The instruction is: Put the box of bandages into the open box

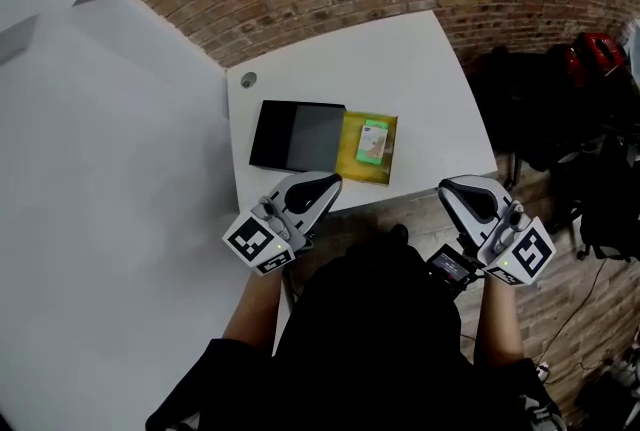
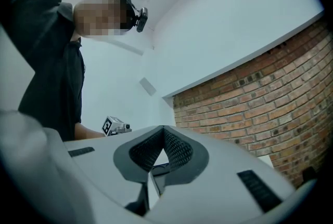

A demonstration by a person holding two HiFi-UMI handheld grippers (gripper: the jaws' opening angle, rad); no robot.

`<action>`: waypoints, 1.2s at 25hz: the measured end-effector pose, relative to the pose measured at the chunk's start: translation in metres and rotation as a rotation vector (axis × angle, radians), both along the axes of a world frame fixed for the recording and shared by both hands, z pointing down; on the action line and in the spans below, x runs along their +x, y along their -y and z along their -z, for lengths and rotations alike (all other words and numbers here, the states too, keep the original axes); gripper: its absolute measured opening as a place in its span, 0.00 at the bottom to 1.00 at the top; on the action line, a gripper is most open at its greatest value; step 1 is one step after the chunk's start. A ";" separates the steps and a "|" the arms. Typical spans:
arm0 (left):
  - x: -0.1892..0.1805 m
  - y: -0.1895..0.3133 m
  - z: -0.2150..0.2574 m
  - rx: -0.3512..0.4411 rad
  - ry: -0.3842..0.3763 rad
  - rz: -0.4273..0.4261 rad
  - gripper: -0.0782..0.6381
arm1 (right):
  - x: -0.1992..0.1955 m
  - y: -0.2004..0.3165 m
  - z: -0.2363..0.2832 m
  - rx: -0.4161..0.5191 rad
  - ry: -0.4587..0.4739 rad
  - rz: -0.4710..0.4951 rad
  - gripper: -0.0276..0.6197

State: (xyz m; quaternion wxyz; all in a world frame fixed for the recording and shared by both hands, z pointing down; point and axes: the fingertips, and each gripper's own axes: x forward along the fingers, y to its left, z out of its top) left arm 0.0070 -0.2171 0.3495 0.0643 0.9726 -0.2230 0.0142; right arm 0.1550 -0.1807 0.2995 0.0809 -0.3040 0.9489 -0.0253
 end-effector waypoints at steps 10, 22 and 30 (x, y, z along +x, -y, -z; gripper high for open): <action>-0.048 -0.062 0.003 0.019 -0.045 -0.048 0.13 | -0.068 -0.053 0.000 -0.015 -0.039 -0.001 0.05; -0.112 -0.160 0.005 0.040 -0.136 -0.052 0.13 | -0.139 -0.155 -0.005 -0.060 -0.091 -0.007 0.05; -0.094 -0.216 -0.009 0.017 -0.155 -0.089 0.13 | -0.136 -0.212 -0.023 -0.096 -0.081 -0.007 0.05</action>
